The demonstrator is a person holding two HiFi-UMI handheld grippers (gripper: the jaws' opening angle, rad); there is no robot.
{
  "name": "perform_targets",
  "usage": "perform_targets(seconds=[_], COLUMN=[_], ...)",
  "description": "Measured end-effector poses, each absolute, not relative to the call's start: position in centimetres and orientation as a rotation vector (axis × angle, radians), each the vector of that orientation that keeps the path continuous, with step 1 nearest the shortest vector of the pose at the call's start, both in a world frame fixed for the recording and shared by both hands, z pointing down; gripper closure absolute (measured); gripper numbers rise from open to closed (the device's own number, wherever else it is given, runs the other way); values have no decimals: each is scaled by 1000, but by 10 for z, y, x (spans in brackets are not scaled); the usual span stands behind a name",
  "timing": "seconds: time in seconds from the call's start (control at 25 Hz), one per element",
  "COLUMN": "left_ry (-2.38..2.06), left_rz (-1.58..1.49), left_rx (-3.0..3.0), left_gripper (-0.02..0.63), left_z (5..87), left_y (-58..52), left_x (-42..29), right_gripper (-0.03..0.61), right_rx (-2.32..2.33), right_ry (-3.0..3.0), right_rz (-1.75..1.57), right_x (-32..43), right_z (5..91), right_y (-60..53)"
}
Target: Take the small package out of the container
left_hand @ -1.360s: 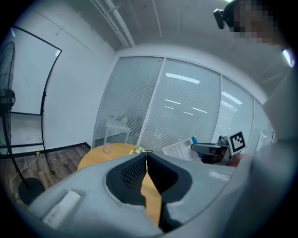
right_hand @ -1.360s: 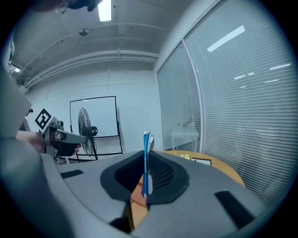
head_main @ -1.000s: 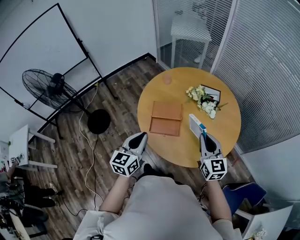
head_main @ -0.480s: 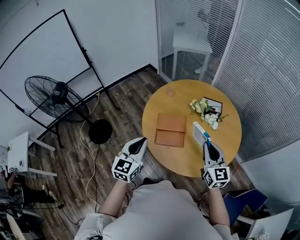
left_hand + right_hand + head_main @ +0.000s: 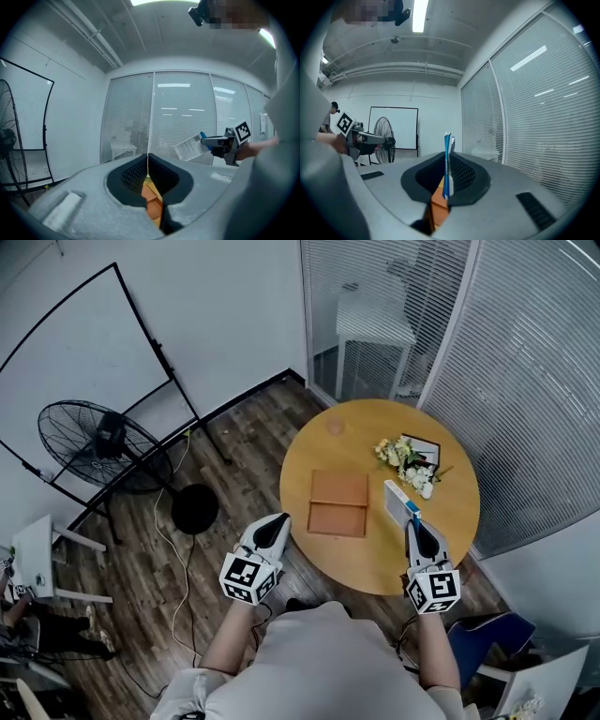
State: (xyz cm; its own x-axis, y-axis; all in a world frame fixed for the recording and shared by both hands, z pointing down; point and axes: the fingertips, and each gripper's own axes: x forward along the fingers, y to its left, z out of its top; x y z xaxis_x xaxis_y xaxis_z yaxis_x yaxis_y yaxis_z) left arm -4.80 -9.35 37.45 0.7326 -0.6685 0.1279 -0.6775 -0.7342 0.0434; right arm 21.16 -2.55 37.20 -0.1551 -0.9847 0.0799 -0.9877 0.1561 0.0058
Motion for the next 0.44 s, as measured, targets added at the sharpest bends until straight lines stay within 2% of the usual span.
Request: perform_targets(seconds=[0.44], left_ry=[-1097], left_rz=[142], left_rx=[2843], left_gripper=[594], left_z=[373], left_y=[-107], left_x=[-49], right_gripper=[552], right_rx=[2007], right_ry=[-2330], right_rz=[61], right_x=[209], right_z=[371], right_y=[-37])
